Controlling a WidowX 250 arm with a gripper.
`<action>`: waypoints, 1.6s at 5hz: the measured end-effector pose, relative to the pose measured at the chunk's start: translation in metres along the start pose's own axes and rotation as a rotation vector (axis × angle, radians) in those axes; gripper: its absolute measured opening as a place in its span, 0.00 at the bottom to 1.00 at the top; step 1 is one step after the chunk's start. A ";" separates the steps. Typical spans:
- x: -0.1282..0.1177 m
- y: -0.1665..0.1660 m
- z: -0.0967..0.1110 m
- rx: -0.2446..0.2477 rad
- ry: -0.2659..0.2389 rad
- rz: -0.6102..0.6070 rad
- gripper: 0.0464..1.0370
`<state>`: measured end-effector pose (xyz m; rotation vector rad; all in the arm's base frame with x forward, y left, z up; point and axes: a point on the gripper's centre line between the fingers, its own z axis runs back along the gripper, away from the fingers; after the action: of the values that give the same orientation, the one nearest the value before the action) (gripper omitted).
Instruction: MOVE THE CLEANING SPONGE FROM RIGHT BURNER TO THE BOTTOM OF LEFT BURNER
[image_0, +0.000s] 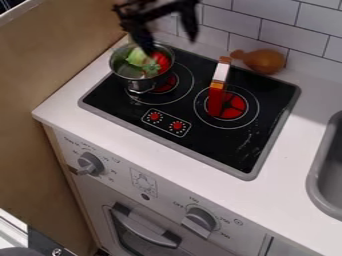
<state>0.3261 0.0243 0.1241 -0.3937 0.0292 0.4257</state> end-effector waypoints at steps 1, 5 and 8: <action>0.002 -0.025 -0.002 0.004 -0.029 0.033 0.96; 0.002 -0.023 -0.001 0.015 -0.033 0.038 0.96; 0.003 -0.022 0.002 0.285 -0.093 -0.035 0.96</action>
<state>0.3377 0.0074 0.1338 -0.0931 -0.0071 0.3977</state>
